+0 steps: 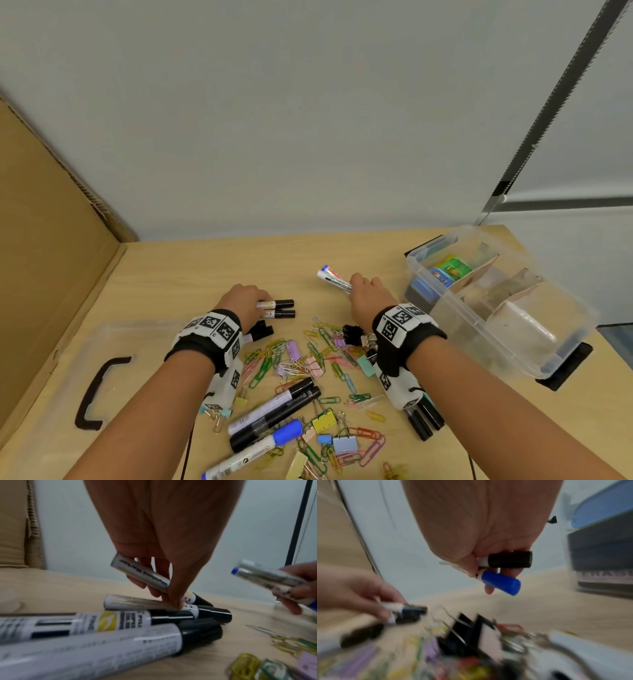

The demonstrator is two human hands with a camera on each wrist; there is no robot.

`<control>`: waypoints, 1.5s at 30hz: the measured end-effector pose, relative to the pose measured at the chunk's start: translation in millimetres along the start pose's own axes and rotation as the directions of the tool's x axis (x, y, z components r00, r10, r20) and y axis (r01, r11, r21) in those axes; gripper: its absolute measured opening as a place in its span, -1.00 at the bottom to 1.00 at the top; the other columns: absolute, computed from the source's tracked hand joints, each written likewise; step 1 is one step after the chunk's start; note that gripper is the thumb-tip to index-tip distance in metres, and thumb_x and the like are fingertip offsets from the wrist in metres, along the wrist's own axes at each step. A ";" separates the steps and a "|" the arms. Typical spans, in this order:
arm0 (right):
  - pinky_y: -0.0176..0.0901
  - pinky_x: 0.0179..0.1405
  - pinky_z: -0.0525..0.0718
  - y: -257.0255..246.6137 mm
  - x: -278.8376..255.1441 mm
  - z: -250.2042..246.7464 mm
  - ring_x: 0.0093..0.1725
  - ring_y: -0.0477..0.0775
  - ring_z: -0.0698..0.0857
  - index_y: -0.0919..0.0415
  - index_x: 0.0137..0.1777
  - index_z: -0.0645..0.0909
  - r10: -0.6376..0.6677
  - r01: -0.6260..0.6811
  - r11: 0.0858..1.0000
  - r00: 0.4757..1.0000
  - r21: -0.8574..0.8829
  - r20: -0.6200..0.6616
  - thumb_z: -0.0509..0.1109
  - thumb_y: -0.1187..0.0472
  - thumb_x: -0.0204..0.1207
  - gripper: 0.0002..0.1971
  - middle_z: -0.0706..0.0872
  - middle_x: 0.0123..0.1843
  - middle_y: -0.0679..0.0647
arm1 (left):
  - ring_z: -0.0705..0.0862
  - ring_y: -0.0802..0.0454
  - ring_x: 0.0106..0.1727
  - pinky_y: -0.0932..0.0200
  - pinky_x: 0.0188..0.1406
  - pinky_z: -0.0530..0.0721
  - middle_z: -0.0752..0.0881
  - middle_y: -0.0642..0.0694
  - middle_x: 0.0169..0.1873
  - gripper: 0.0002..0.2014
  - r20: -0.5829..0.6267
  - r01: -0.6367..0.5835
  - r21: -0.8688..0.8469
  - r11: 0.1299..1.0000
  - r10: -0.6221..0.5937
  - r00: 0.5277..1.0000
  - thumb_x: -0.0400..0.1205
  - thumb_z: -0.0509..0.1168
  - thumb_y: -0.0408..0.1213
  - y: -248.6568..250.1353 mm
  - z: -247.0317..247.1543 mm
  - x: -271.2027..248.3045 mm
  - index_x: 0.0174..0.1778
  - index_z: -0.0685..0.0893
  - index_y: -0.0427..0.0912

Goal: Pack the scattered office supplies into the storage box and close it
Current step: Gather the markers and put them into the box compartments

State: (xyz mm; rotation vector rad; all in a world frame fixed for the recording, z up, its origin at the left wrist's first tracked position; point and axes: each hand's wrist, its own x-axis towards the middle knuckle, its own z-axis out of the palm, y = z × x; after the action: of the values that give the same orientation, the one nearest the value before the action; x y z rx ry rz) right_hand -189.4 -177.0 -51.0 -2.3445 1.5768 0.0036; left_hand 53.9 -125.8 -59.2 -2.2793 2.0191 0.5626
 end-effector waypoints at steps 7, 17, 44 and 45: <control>-0.01 -0.24 0.50 -8.9 -19.1 -43.1 -0.16 0.21 0.54 0.19 0.37 0.30 -0.091 0.108 0.976 0.991 0.189 -0.095 0.08 0.26 0.69 -0.73 0.55 -0.08 0.18 | 0.60 -0.11 0.18 0.08 0.20 0.60 0.69 -0.15 0.14 -0.72 0.037 0.047 0.034 0.998 -0.048 0.998 0.61 0.30 -0.29 5.3 -1.8 1.4 0.22 0.70 0.02; 0.11 0.15 0.51 25.6 -68.6 -127.8 0.16 0.24 0.56 0.10 0.36 0.36 -0.178 0.139 0.966 0.970 -0.220 -0.167 0.10 0.45 0.52 -0.55 0.59 0.18 0.12 | 0.61 -0.07 0.11 -0.02 0.17 0.45 0.63 -0.04 0.11 -0.72 -0.224 -0.004 0.111 0.994 0.029 0.974 0.70 0.13 -0.15 26.7 -9.5 -19.3 0.32 0.56 0.08; -0.07 0.36 0.51 167.8 -83.6 -151.6 0.30 0.11 0.59 -0.01 0.30 0.65 0.037 -0.025 0.994 0.993 -0.104 0.116 0.16 0.34 0.61 -0.60 0.64 0.36 0.04 | 0.69 -0.01 -0.12 0.02 -0.12 0.69 0.73 -0.03 -0.04 -0.66 -0.263 -0.101 -0.102 0.990 0.071 0.962 0.73 0.05 0.00 148.5 9.5 -95.1 0.37 0.44 -0.01; -0.05 0.38 0.50 176.2 -92.0 -148.0 0.32 0.11 0.57 -0.01 0.32 0.63 0.046 -0.044 0.998 0.997 -0.039 0.063 0.14 0.32 0.62 -0.61 0.62 0.38 0.04 | 0.69 0.00 -0.11 0.03 -0.11 0.69 0.74 -0.03 -0.03 -0.65 -0.268 -0.117 -0.128 0.985 0.080 0.960 0.73 0.05 -0.01 153.4 11.2 -98.1 0.39 0.44 -0.01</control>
State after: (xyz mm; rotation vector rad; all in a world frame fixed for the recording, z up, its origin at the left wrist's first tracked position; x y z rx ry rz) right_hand -410.1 -192.8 60.6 -2.3124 1.6118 0.1188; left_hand -105.5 -52.3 -9.2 -2.4613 2.2923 0.4442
